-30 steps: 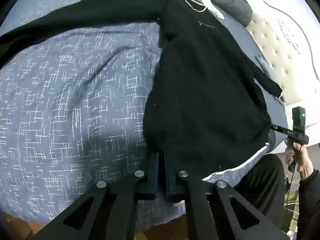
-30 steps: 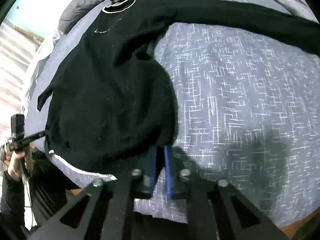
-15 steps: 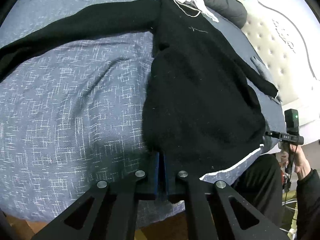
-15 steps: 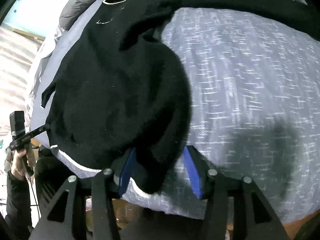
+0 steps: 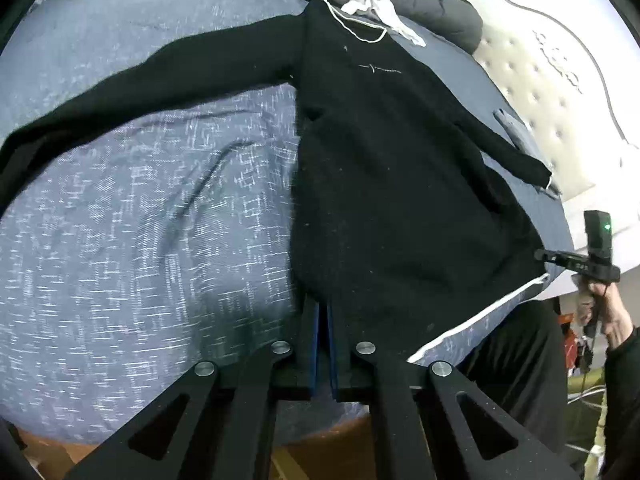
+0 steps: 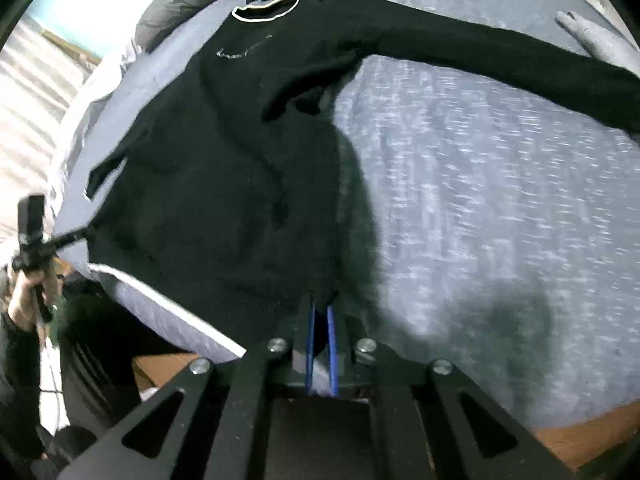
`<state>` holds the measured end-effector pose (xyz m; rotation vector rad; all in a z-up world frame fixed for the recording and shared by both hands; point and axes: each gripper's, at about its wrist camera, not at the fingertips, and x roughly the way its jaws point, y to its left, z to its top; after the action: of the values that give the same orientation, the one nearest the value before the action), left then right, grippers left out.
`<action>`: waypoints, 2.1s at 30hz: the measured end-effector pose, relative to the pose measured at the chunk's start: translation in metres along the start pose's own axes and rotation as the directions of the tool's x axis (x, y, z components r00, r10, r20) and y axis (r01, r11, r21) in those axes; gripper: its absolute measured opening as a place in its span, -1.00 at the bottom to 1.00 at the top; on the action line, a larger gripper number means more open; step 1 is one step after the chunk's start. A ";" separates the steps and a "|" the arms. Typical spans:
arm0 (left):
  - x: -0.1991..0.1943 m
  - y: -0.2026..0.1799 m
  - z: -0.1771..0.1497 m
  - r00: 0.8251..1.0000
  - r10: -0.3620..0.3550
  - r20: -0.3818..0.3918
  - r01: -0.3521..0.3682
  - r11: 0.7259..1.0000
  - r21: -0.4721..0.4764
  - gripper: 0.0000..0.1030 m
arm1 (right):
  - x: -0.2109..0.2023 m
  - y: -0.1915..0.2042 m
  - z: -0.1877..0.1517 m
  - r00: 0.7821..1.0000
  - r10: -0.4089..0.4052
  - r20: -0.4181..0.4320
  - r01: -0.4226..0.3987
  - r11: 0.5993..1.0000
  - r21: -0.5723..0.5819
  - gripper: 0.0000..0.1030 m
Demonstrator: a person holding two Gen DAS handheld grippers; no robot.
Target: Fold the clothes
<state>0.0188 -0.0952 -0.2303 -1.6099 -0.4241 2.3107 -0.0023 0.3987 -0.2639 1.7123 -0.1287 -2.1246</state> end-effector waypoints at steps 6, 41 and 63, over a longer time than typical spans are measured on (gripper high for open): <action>0.012 0.003 -0.004 0.999 0.010 -0.044 -0.011 1.000 -0.005 -0.93 | 0.011 -0.003 -0.006 0.999 -0.011 -0.046 0.012 1.000 0.014 -0.91; 0.048 0.025 0.259 0.983 0.103 0.151 -0.109 0.993 0.033 -0.59 | 0.031 -0.027 0.264 0.961 -0.071 0.268 0.083 0.996 -0.034 -0.09; 0.149 0.066 0.340 0.983 0.140 0.118 -0.151 0.985 0.089 -0.49 | 0.163 -0.033 0.390 0.964 -0.194 0.183 0.216 0.970 -0.108 -0.11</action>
<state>-0.3552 -0.1211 -0.2713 -1.5177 -0.2198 2.4955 -0.4093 0.2993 -0.3295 1.5258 0.1406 -2.3736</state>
